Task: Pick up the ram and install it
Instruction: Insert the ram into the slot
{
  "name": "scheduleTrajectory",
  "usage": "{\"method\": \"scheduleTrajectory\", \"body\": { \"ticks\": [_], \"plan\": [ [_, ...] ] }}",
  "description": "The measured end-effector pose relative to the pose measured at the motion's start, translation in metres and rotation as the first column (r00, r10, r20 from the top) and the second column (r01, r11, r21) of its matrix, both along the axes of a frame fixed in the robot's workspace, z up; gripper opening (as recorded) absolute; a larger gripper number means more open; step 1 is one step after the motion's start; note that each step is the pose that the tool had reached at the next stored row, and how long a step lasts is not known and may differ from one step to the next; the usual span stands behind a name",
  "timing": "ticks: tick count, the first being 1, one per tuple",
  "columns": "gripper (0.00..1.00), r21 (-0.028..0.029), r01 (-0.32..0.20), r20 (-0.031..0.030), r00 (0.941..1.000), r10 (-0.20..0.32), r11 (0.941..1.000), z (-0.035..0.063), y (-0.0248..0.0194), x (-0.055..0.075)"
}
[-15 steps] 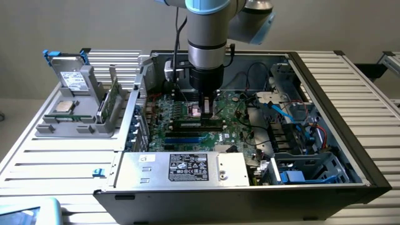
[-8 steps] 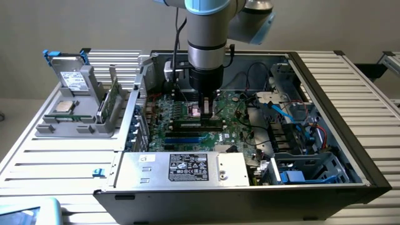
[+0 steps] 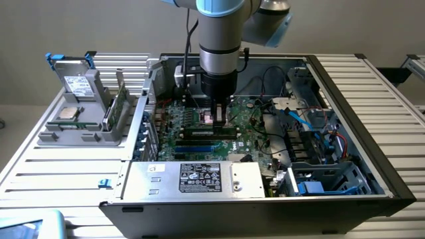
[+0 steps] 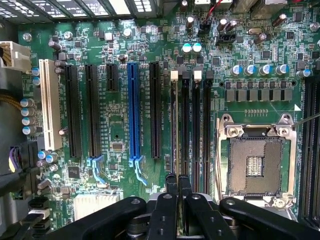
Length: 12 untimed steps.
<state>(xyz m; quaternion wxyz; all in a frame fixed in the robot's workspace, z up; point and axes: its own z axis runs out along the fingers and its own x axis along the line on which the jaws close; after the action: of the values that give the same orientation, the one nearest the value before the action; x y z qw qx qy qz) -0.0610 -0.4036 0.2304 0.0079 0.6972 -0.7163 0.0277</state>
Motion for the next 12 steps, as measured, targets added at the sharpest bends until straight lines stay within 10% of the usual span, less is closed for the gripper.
{"method": "scheduleTrajectory", "body": {
  "ticks": [8,12],
  "plan": [
    [0.21,0.0004,0.0,0.0002,1.0,0.0,1.0,0.0011,0.0,0.0],
    [0.21,0.0001,0.0,-0.0055,1.0,0.0,1.0,0.0174,0.0,0.006]
  ]
}}
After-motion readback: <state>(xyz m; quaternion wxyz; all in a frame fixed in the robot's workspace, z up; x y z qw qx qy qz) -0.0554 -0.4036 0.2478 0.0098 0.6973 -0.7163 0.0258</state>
